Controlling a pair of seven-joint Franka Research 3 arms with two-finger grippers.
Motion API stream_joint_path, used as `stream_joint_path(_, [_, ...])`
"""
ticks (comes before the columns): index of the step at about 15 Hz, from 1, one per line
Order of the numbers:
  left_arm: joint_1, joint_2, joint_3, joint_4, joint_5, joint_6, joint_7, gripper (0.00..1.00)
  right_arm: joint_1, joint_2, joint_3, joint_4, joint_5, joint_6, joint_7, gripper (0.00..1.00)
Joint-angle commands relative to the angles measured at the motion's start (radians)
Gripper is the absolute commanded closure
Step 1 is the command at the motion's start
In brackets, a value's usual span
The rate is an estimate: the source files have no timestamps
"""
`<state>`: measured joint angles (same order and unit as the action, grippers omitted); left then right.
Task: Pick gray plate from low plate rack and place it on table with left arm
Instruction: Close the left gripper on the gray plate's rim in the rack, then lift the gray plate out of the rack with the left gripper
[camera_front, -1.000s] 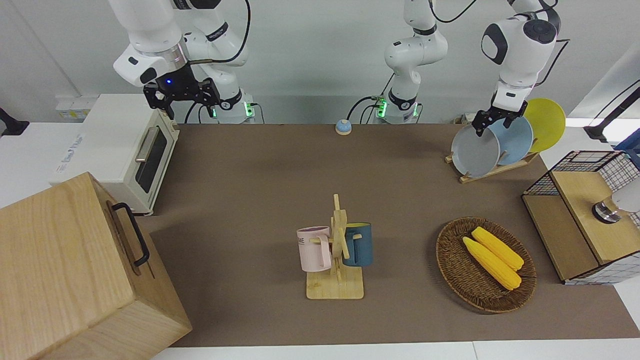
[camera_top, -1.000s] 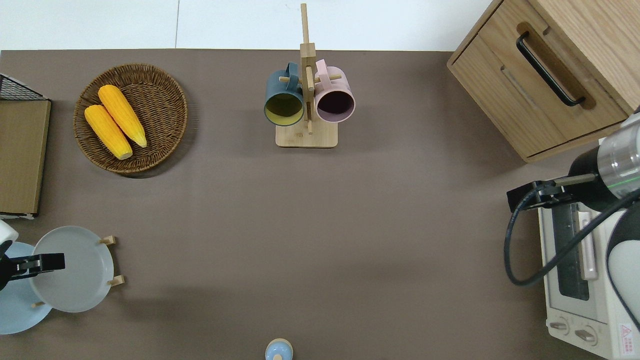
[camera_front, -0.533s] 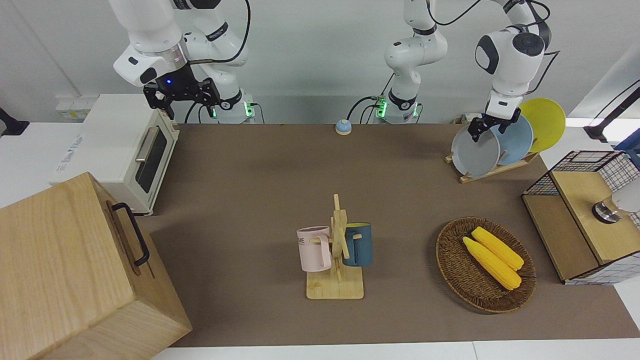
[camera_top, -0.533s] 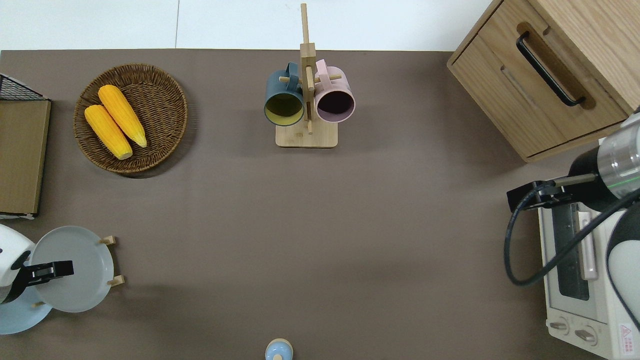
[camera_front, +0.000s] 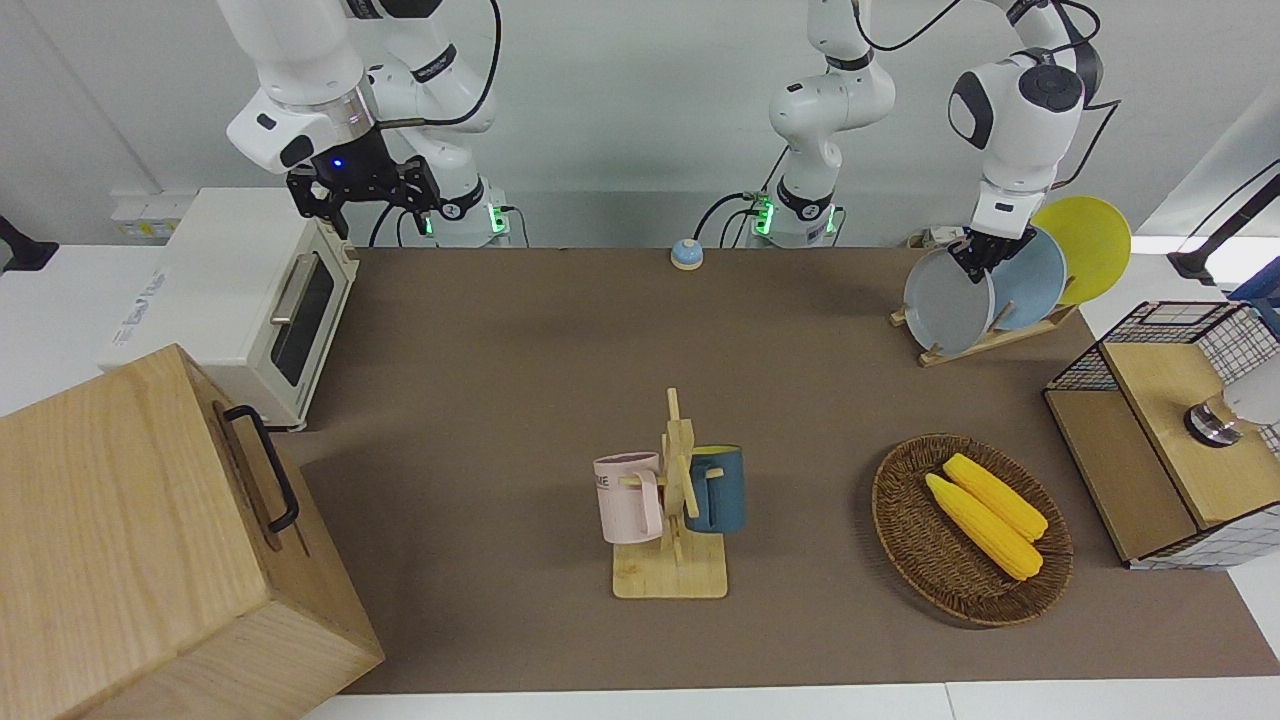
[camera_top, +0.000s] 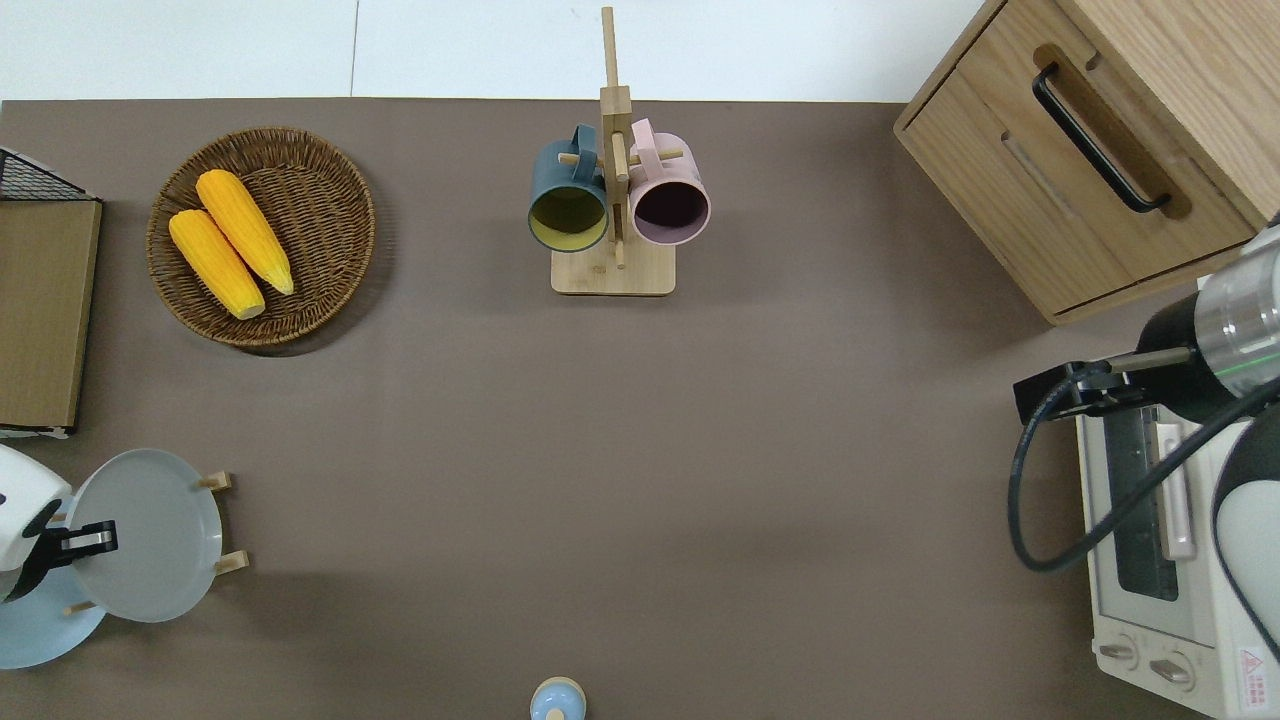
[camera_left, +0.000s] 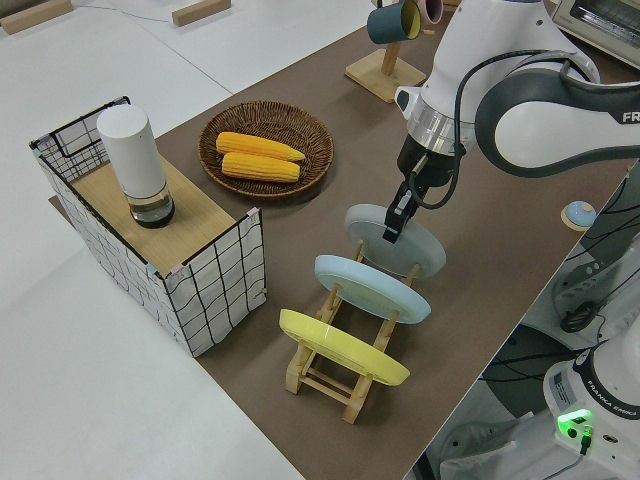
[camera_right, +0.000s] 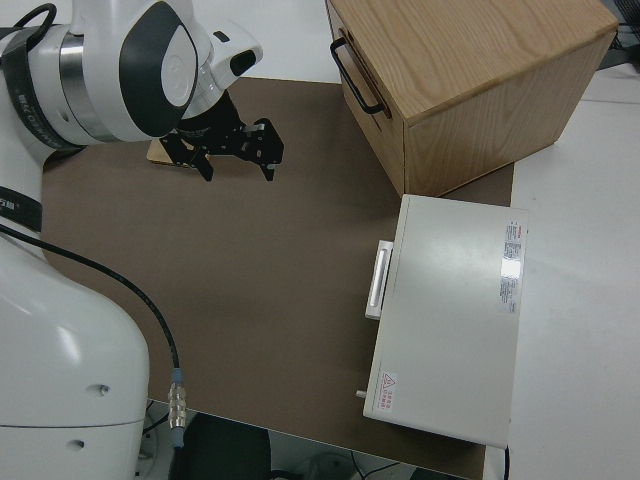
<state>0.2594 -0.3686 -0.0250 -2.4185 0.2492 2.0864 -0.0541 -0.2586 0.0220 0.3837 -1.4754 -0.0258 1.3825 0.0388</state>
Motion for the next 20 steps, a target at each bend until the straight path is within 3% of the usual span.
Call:
stream_joint_path(1, [0.006,-0.012,-0.009,-0.010,0.021,0.006,-0.016,1.00,-0.024,-0.002,0.021,0.007,-0.006,-0.013,0.012,0.017])
stream_joint_path(3, [0.004,-0.013,-0.009,0.010,0.021,-0.015,-0.013,1.00,-0.024,-0.002,0.020,0.007,-0.006,-0.011,0.012,0.017])
stream_joint_path(11, [-0.048,-0.015,-0.013,0.266,0.007,-0.336,-0.001,1.00,-0.024,-0.002,0.020,0.007,-0.006,-0.011,0.012,0.017])
stream_joint_path(14, [-0.078,-0.013,-0.013,0.286,0.004,-0.361,-0.001,1.00,-0.024,-0.002,0.021,0.007,-0.006,-0.011,0.012,0.017])
stream_joint_path(20, [-0.120,0.028,-0.012,0.280,-0.204,-0.344,0.022,1.00,-0.024,-0.002,0.020,0.007,-0.006,-0.011,0.012,0.017])
